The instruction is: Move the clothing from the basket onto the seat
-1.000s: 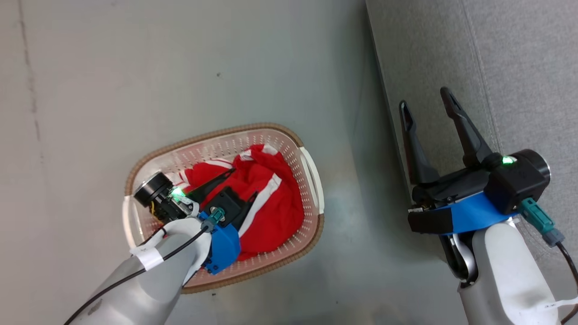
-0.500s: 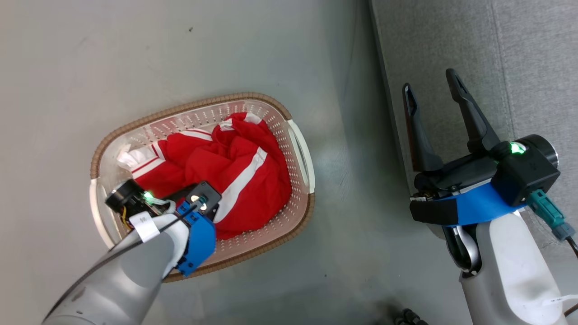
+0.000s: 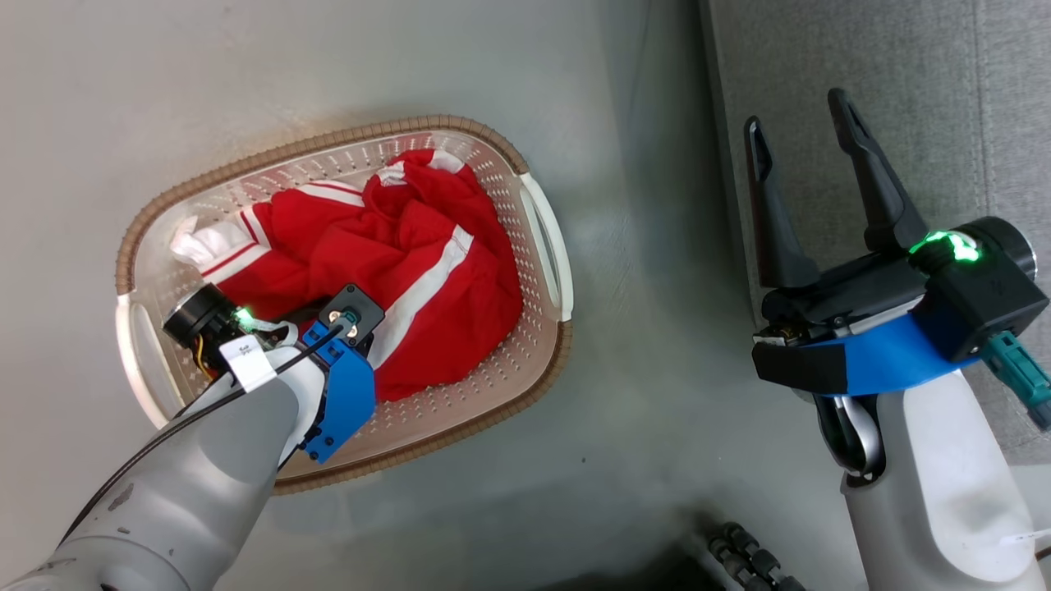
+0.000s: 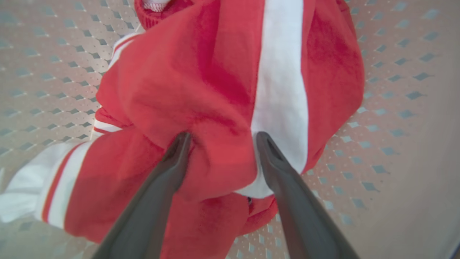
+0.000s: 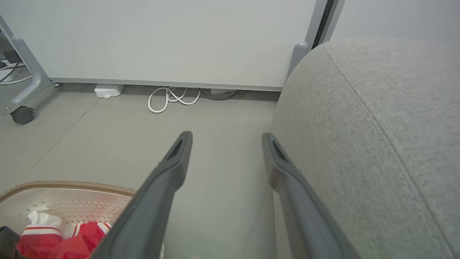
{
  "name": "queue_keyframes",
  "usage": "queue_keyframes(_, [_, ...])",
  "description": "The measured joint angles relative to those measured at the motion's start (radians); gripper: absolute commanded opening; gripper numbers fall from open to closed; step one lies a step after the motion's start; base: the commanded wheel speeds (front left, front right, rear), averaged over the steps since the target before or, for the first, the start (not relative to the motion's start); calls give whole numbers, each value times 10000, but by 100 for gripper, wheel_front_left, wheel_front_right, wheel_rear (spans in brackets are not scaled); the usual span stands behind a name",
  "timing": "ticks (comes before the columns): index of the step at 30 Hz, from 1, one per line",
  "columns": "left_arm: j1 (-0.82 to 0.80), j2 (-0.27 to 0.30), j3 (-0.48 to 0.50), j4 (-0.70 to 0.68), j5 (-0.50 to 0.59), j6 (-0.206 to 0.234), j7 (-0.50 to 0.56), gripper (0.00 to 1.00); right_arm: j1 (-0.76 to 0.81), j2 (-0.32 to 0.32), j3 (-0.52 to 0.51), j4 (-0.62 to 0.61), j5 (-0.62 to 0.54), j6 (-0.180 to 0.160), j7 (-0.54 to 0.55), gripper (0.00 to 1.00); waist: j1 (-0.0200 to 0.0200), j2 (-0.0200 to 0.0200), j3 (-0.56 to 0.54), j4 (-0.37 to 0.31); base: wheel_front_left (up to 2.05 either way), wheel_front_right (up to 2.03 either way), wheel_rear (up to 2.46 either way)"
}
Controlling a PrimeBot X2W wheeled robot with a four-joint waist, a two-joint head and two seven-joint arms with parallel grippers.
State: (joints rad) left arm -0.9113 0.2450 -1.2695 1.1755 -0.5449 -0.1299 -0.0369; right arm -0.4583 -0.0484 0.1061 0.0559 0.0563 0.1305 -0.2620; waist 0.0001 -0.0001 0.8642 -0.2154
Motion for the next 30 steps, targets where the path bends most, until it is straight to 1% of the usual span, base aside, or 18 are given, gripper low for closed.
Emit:
queue_keyframes(5, [-236, -73, -58, 186, 17, 2, 109, 100, -44, 0, -31, -94, -25, 0, 0, 100, 0, 0, 314, -13, 0, 0, 0])
queue_keyframes(14, [-542, -290, -96, 644, 723, 0, 798, 100, -48, 0, -127, -259, -128, 0, -2, 100, -1, 0, 516, 98, 0, 0, 0])
queue_keyframes(15, [-547, -305, -96, 671, 746, 0, 832, 60, -48, 0, -123, -278, -128, 0, -2, 100, 0, 0, 525, 102, 0, 0, 0])
queue_keyframes(16, [-548, -314, -98, 692, 782, 0, 855, 9, -49, 0, -123, -288, -128, 0, -2, 100, -1, 0, 533, 106, 0, 0, 0])
queue_keyframes(17, [-548, -318, -102, 708, 834, 2, 869, 0, -49, 0, -119, -290, -128, 0, -2, 100, 0, 0, 534, 106, 0, 0, 0])
queue_keyframes(23, [-525, -384, -102, 675, 961, 0, 844, 0, -48, 0, -176, -267, -128, 0, -2, 100, -1, 0, 372, 133, 0, 0, 0])
queue_keyframes(30, [-344, -535, -104, 382, 667, 0, 138, 0, -40, 0, -211, -136, -144, 0, -2, 100, -1, 1, -150, 246, 0, 0, 0])
